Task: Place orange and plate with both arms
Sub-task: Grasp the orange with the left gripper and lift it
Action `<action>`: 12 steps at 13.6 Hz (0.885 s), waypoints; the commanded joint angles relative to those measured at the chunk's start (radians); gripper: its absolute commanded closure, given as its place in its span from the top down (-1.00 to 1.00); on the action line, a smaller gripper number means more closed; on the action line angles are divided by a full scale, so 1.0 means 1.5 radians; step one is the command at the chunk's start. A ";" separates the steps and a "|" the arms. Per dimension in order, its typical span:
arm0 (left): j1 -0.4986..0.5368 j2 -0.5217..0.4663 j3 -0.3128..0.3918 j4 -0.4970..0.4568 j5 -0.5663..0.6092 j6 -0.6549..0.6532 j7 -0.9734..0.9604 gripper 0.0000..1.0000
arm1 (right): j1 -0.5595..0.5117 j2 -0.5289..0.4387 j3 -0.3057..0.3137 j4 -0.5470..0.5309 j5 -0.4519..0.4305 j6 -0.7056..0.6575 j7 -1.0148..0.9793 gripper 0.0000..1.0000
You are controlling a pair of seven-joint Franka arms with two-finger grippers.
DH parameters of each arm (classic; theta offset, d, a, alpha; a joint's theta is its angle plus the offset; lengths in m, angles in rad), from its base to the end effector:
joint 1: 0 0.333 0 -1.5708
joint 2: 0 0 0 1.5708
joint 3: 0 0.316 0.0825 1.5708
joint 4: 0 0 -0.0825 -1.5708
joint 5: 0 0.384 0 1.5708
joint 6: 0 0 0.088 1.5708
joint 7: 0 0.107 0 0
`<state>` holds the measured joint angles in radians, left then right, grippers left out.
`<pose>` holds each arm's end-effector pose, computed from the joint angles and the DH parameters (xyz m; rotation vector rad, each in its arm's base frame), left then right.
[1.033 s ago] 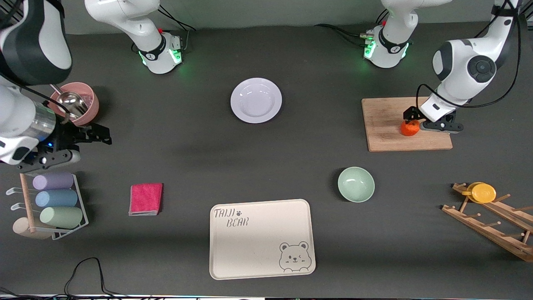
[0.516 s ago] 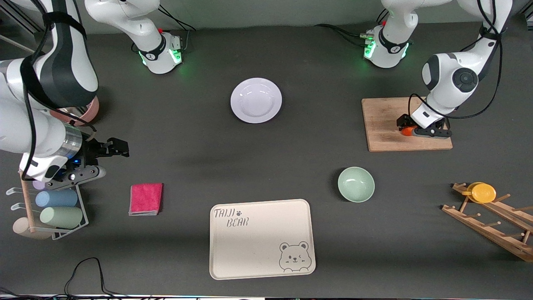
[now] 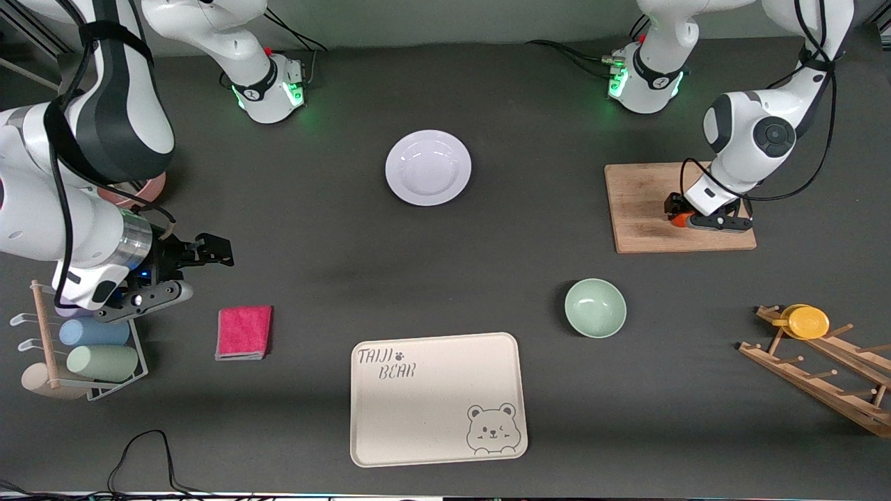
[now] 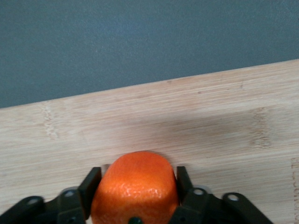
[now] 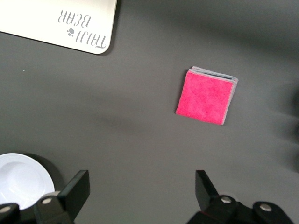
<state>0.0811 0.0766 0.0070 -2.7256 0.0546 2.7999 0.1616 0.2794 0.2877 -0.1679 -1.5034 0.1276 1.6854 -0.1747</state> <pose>0.3984 0.0327 0.1999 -3.1171 0.1951 0.0072 0.6305 0.0951 0.4959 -3.0288 -0.4106 0.1514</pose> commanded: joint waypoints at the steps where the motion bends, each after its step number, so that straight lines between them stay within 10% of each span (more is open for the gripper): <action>1: 0.003 -0.001 0.000 0.001 0.008 -0.001 0.007 0.09 | 0.000 0.010 -0.006 0.017 0.015 -0.006 -0.004 1.00; 3: 0.004 -0.021 0.001 0.032 0.008 -0.046 0.004 0.08 | -0.002 0.010 -0.006 0.016 0.015 -0.007 -0.009 1.00; 7: 0.004 -0.095 0.000 0.259 0.008 -0.437 0.007 0.09 | -0.001 0.010 -0.007 0.016 0.015 -0.008 -0.010 1.00; 12: 0.004 -0.156 -0.001 0.469 0.008 -0.727 0.007 0.10 | -0.002 0.010 -0.007 0.014 0.015 -0.009 -0.010 1.00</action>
<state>0.0843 -0.1543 0.0078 -2.1263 0.0566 1.8307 0.1616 0.2776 0.2918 -0.1732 -1.5031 0.1333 1.6850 -0.1747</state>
